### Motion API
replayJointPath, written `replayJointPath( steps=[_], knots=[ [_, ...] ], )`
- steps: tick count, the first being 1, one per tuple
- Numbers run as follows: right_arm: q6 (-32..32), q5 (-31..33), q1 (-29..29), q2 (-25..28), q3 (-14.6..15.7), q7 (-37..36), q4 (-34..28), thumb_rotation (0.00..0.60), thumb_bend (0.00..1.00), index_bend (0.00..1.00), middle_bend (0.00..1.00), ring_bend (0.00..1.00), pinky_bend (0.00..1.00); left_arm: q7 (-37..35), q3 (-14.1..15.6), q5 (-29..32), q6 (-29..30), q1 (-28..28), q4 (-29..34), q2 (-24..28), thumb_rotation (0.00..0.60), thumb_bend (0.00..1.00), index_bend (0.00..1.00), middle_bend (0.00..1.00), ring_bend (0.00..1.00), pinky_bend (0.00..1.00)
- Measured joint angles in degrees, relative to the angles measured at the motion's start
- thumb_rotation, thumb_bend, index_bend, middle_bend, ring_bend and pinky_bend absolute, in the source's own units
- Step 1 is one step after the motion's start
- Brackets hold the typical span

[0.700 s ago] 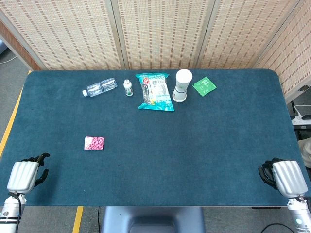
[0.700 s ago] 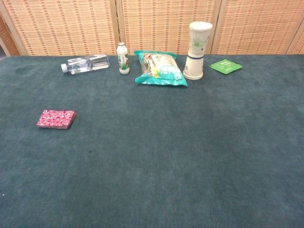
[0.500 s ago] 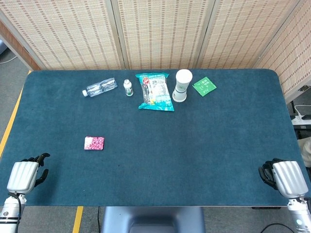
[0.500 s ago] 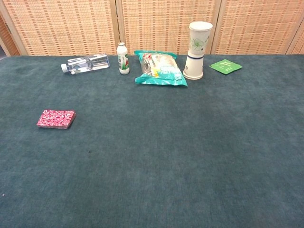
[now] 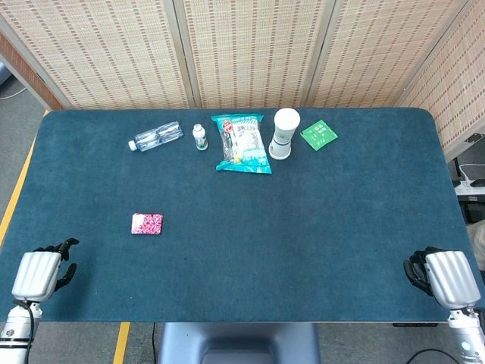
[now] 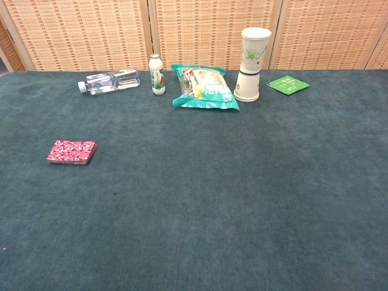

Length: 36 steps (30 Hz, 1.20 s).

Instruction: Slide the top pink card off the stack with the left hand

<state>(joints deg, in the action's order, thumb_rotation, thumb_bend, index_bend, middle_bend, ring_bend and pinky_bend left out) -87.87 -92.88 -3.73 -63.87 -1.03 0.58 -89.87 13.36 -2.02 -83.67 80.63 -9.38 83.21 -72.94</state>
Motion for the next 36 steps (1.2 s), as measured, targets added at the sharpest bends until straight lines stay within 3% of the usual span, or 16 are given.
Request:
replayJointPath(
  steps=[6, 12, 16, 21, 27, 36],
  knots=[
    [0.0, -0.3, 0.0, 0.4, 0.1, -1.2, -0.3, 0.600, 0.41, 1.00, 0.83, 0.72, 0.84, -1.4, -0.1, -2.4, 2.0, -0.1, -0.6, -0.8, 0.600, 0.37, 0.21, 0.86, 0.92, 0.94],
    [-0.5, -0.2, 0.2, 0.6, 0.0, -1.3, -0.5, 0.600, 0.41, 1.00, 0.83, 0.72, 0.84, -0.7, -0.9, -4.1, 3.1, -1.2, -0.6, -1.9, 0.600, 0.37, 0.13, 1.00, 1.00, 1.00],
    [-0.7, -1.1, 0.2, 0.6, 0.5, -1.6, -0.2, 0.600, 0.41, 1.00, 0.83, 0.72, 0.84, -0.4, -1.5, -4.0, 2.2, -2.3, -0.4, -2.2, 0.600, 0.37, 0.15, 1.00, 1.00, 1.00],
    [-1.0, -0.9, 0.2, 0.7, 0.1, -2.4, -0.1, 0.600, 0.41, 1.00, 0.83, 0.72, 0.83, 0.5, -2.4, -0.9, -5.3, -5.2, 1.1, -1.5, 0.600, 0.37, 0.18, 1.00, 1.00, 1.00],
    [-4.9, -1.3, 1.1, -0.3, -0.8, -2.3, 0.9, 0.600, 0.41, 0.99, 0.83, 0.72, 0.84, 5.7, -4.3, 6.2, -14.6, -10.3, 3.0, -2.2, 0.600, 0.37, 0.20, 1.00, 1.00, 1.00],
    [-7.9, -1.1, 2.3, -1.1, -2.1, -4.0, 1.8, 0.600, 0.41, 0.99, 0.83, 0.72, 0.84, 15.3, -7.1, 16.7, -20.3, -15.9, 4.5, -5.8, 0.600, 0.37, 0.21, 1.00, 1.00, 1.00]
  ],
)
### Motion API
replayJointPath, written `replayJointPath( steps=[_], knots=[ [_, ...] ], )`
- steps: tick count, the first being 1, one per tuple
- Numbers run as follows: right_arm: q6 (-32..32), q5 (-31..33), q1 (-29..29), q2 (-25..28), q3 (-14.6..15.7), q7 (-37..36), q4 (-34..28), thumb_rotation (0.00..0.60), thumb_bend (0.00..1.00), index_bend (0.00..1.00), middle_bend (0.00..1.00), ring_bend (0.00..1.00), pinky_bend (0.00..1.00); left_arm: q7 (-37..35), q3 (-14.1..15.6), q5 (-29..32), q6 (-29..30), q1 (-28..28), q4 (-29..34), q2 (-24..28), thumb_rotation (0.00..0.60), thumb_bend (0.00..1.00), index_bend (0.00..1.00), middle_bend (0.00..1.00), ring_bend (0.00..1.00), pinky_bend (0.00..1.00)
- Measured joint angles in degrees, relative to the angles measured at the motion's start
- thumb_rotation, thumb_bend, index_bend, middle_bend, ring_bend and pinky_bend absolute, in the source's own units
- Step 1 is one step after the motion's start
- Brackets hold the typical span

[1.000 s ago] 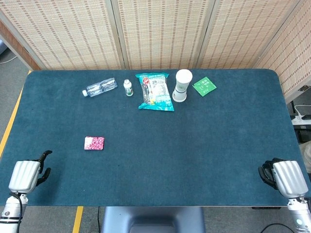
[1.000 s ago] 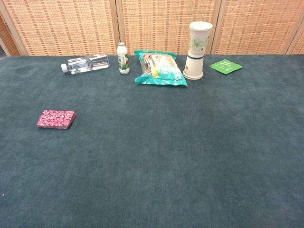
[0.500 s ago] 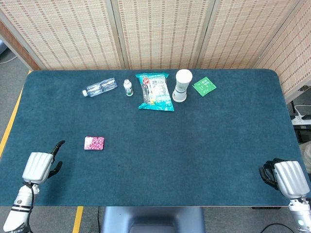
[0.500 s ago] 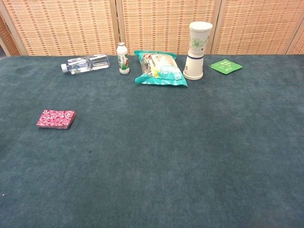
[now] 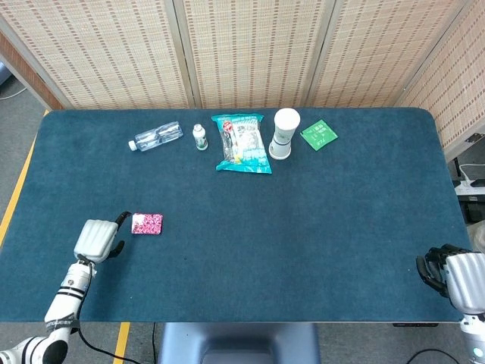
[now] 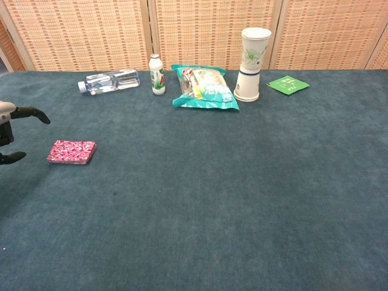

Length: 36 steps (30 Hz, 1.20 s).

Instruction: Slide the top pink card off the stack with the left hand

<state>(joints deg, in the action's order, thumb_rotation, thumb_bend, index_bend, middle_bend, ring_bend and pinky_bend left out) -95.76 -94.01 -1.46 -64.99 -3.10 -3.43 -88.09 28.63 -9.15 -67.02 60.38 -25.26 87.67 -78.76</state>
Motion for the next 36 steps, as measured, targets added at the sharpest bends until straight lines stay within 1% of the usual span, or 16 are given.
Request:
replayJointPath(
  steps=[4, 8, 14, 18, 28, 36],
  knots=[
    [0.2, 0.0, 0.0, 0.2, 0.0, -0.3, -0.1, 0.600, 0.41, 0.99, 0.83, 0.72, 0.84, 3.7, -0.8, 4.9, -1.2, -1.9, -0.8, -2.0, 0.600, 0.37, 0.22, 1.00, 1.00, 1.00],
    [0.7, 0.0, 0.0, 0.4, 0.2, -0.2, -0.3, 0.600, 0.41, 0.99, 0.83, 0.72, 0.84, 7.3, -1.6, 10.0, -1.3, -3.8, -2.5, -5.2, 0.600, 0.37, 0.22, 1.00, 1.00, 1.00],
    [0.7, 0.1, 0.0, 0.6, 0.1, -0.4, -0.3, 0.600, 0.41, 0.99, 0.83, 0.72, 0.84, 9.9, -2.4, 15.4, -0.9, -6.0, -5.7, -9.1, 0.600, 0.37, 0.22, 1.00, 1.00, 1.00],
    [1.0, 0.1, -0.1, 0.6, 0.1, -0.2, -0.4, 0.600, 0.41, 0.99, 0.83, 0.72, 0.84, 10.7, -2.8, 17.9, -0.5, -7.1, -7.4, -10.8, 0.600, 0.37, 0.22, 1.00, 1.00, 1.00],
    [1.3, 0.2, -0.1, 0.7, 0.1, -0.1, -0.5, 0.600, 0.41, 0.99, 0.83, 0.72, 0.84, 13.6, -3.0, 23.9, 0.3, -9.1, -9.1, -13.5, 0.600, 0.37, 0.22, 1.00, 1.00, 1.00],
    [1.6, 0.0, -0.2, 1.0, 0.2, -0.4, -0.7, 0.600, 0.41, 0.99, 0.83, 0.72, 0.84, 16.2, -4.0, 27.0, 4.5, -10.5, -11.7, -17.4, 0.600, 0.37, 0.22, 1.00, 1.00, 1.00]
  ],
)
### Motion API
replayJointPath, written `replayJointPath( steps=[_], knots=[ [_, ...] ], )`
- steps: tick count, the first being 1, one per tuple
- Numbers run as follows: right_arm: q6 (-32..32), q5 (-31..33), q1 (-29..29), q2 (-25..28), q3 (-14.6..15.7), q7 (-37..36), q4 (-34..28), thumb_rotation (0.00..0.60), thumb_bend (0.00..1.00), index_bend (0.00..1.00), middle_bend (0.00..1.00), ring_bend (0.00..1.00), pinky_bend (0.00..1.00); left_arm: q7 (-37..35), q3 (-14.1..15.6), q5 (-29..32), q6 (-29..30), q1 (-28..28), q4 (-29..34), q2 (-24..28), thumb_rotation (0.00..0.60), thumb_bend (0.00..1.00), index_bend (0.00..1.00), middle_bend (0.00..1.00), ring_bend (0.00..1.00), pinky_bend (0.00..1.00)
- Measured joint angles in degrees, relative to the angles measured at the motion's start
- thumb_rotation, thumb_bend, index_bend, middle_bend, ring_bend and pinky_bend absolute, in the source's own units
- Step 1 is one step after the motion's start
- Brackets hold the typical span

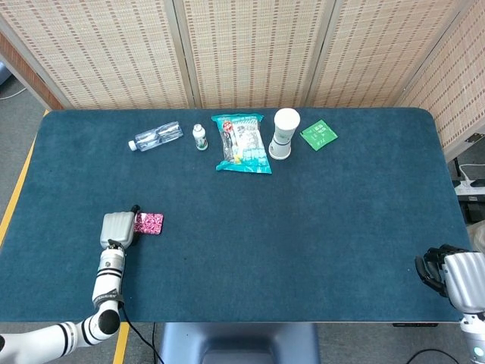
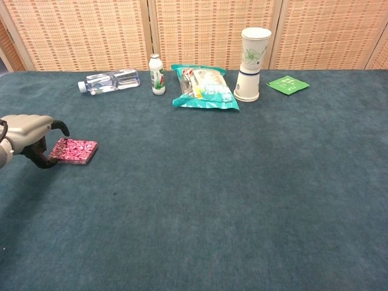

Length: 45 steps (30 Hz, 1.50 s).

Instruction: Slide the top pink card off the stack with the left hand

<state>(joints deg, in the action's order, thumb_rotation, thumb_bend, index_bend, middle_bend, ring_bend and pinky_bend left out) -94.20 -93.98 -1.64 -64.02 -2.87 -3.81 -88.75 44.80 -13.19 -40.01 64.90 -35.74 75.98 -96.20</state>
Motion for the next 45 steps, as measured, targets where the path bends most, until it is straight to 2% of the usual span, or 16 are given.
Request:
replayJointPath(
  steps=[7, 18, 29, 45],
  knots=[
    [0.0, 0.0, 0.0, 0.1, 0.0, -0.4, 0.0, 0.600, 0.41, 0.99, 0.83, 0.72, 0.83, 2.4, -0.5, 2.8, 2.0, -0.5, 0.3, -0.8, 0.600, 0.37, 0.22, 1.00, 1.00, 1.00],
    [0.3, -0.1, 0.0, 0.2, 0.1, -0.1, 0.0, 0.600, 0.41, 0.99, 0.83, 0.72, 0.84, 3.2, -0.3, 3.5, 3.0, -1.1, 3.5, -0.4, 0.600, 0.37, 0.22, 1.00, 1.00, 1.00],
    [0.3, -0.1, 0.0, 0.4, 0.1, -0.4, -0.1, 0.600, 0.41, 0.99, 0.83, 0.72, 0.84, 3.9, 0.1, 4.3, 2.6, -2.3, 2.1, -1.9, 0.600, 0.37, 0.22, 1.00, 1.00, 1.00],
    [0.4, -0.2, -0.1, 0.3, 0.2, -0.3, 0.0, 0.600, 0.41, 0.99, 0.83, 0.72, 0.84, 1.8, 0.5, 2.2, 3.5, -2.2, 1.1, -2.9, 0.600, 0.37, 0.36, 1.00, 1.00, 1.00]
  ],
)
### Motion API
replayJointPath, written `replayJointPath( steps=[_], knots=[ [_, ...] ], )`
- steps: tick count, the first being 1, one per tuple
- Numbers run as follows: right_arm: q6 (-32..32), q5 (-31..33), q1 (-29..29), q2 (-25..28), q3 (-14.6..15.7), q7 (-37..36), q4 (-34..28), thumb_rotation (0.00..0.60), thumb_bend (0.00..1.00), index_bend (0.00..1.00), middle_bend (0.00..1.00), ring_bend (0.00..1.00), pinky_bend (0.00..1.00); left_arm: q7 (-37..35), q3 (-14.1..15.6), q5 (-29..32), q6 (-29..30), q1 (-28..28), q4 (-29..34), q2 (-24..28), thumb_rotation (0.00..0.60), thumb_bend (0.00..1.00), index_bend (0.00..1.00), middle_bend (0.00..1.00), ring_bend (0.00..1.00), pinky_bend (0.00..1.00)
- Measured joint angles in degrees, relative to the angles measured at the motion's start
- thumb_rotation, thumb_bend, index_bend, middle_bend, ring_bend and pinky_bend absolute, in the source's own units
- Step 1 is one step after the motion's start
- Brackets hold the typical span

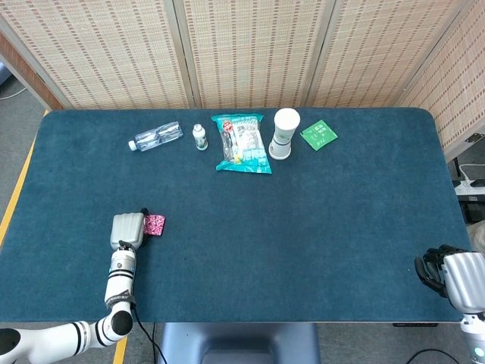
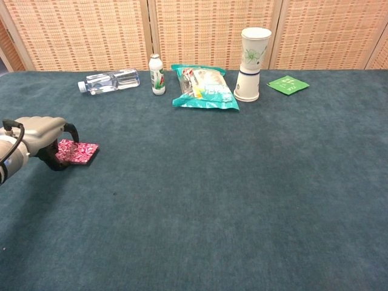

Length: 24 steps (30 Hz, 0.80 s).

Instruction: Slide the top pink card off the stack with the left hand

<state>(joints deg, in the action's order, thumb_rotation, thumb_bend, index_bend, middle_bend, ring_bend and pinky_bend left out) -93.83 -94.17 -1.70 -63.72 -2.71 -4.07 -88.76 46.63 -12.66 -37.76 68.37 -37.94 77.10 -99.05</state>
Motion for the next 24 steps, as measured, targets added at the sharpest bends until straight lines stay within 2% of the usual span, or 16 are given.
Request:
replayJointPath(
  steps=[12, 24],
  knots=[
    [0.2, 0.0, -0.1, 0.0, 0.1, 0.3, -0.1, 0.600, 0.41, 0.99, 0.83, 0.72, 0.84, -2.3, 1.9, -4.7, 2.8, 2.3, 4.3, 3.2, 0.600, 0.37, 0.38, 1.00, 1.00, 1.00],
    [0.6, 0.3, -0.2, -0.2, 0.0, 0.9, -0.3, 0.600, 0.41, 0.99, 0.83, 0.72, 0.84, -9.6, 7.8, -13.0, 6.3, 9.7, 10.2, 13.0, 0.600, 0.37, 0.38, 1.00, 1.00, 1.00]
  ],
)
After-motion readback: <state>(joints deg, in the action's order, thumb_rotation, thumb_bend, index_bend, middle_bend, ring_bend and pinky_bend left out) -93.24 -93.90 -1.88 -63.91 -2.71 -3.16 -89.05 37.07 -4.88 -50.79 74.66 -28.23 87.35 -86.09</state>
